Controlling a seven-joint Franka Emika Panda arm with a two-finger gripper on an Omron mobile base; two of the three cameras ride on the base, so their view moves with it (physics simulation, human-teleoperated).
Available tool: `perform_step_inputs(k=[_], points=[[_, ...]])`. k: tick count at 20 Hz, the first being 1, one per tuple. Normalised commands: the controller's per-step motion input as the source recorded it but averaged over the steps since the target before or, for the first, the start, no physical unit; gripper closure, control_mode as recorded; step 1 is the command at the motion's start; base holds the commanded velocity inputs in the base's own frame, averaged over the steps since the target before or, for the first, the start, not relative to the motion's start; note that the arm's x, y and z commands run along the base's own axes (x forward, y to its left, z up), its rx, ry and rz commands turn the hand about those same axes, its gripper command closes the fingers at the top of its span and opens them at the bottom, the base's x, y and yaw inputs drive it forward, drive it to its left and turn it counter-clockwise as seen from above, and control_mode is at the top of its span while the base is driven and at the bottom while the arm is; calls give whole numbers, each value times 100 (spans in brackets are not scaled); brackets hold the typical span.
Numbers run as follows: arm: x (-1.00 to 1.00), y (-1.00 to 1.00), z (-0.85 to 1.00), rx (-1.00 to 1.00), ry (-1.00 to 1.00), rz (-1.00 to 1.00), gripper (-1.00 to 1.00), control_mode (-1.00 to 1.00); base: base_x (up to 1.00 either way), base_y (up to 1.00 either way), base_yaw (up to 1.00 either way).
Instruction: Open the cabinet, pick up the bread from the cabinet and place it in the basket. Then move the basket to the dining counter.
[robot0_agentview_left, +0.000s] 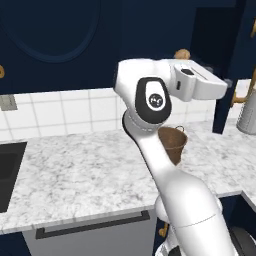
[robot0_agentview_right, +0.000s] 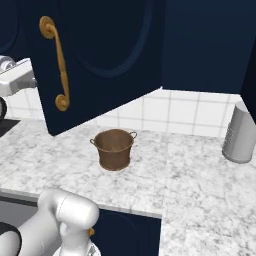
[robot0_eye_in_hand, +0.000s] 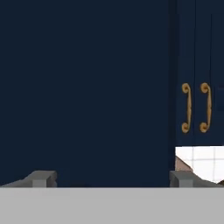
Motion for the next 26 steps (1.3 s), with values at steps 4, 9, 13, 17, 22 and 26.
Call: perform_step_inputs(k=[4,9,13,17,22,26], points=[[0,-99,-1,3,0,-18,-100,-100,0,0,0],[0,-100,0,3,0,-18,-100,-100,0,0,0],[5,-100,-1,3,0,-5,-100,-100,0,0,0],[27,-94,0,4,0,0,-100,-100,0,0,0],[39,-77,0,1,0,0,-100,-100,0,0,0],[49,-41,-1,0,0,0,-100,-100,0,0,0]])
